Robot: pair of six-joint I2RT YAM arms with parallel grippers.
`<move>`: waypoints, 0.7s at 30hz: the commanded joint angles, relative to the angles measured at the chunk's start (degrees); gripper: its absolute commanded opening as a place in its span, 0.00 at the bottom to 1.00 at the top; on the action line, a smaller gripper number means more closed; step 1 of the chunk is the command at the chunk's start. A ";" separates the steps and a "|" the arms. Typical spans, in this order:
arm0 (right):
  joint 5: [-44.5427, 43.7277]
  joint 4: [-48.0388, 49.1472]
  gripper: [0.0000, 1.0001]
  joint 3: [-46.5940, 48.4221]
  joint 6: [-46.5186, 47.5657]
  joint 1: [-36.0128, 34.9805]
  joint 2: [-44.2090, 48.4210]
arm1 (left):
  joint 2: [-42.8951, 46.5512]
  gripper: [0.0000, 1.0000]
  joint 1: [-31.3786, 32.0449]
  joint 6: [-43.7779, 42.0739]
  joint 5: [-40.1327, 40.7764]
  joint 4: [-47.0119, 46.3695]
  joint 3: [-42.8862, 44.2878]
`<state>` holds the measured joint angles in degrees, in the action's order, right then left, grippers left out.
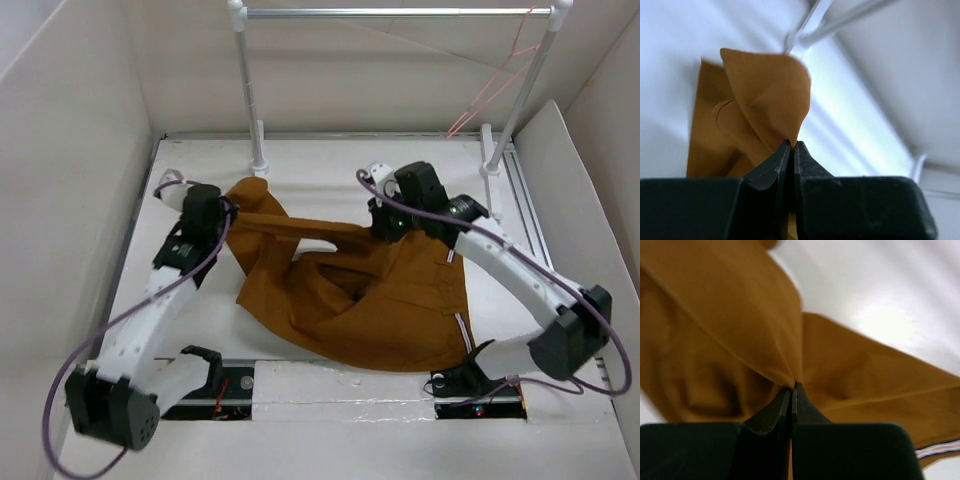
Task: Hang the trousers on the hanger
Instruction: Flatten out the trousers at the center of the board.
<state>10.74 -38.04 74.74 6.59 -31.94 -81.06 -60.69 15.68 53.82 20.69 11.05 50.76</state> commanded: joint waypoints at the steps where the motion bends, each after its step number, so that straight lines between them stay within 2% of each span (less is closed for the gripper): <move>1: -0.46 -3.80 0.00 -3.01 -1.31 -6.79 9.85 | 10.13 0.00 -0.48 -4.77 11.28 12.57 6.62; 4: -1.07 -3.18 0.00 -4.25 -4.48 -7.52 13.81 | 12.61 0.00 -0.48 -6.88 14.19 18.56 10.92; 6: -0.55 -1.52 0.00 -3.29 -3.61 -2.70 12.34 | 10.00 0.00 -0.48 -11.10 14.99 17.26 12.77; 8: 2.87 0.15 0.00 1.70 -1.16 2.73 5.32 | 5.60 0.00 -1.00 -15.12 15.79 12.89 13.74; 9: 3.23 0.42 0.00 4.42 -0.53 4.07 2.34 | 0.27 0.00 -1.00 -16.28 17.09 11.29 15.14; 11: -0.09 1.12 0.00 13.04 -0.18 7.31 -6.16 | -5.99 0.00 -4.76 -18.83 17.29 5.86 18.90; 12: -0.72 1.82 0.26 15.59 -0.17 8.47 -8.65 | -13.24 0.00 -7.31 -19.71 15.54 4.87 21.11; 13: 0.50 0.79 0.42 18.05 -0.26 9.61 -10.94 | -17.23 0.00 -11.68 -19.46 12.91 4.60 23.83; 14: 1.29 -0.44 0.56 22.34 -0.61 10.66 -14.71 | -20.93 0.00 -13.38 -19.37 12.36 5.29 30.38; 15: 1.56 -1.67 0.65 23.34 -0.79 12.33 -15.44 | -29.14 0.00 -14.88 -18.50 12.01 6.78 34.19; 16: 2.69 -1.60 0.67 23.08 -0.96 12.95 -15.27 | -33.49 0.14 -17.07 -18.93 9.05 10.88 38.93; 17: 2.18 -0.55 0.68 18.30 -1.31 12.96 -13.97 | -37.45 0.30 -17.70 -20.58 6.93 13.19 48.98; 18: 1.57 1.11 0.68 14.59 -1.58 13.74 -9.69 | -45.75 0.44 -17.70 -21.30 6.39 16.95 54.13; 19: 0.08 3.39 0.68 10.55 -1.75 15.06 -7.38 | -49.23 0.74 -17.70 -22.17 7.25 20.90 59.22; 20: -0.28 4.37 0.67 2.68 -2.89 16.03 -5.27 | -51.53 0.86 -16.75 -22.88 7.52 24.77 64.67; 21: -0.37 5.95 0.65 -1.66 -3.42 17.25 -0.99 | -53.12 0.93 -16.22 -23.84 7.44 25.16 64.72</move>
<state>11.79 -34.09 81.01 4.67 -16.19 -92.51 -113.23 -2.42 33.91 28.27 26.39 108.07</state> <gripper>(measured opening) 0.655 0.884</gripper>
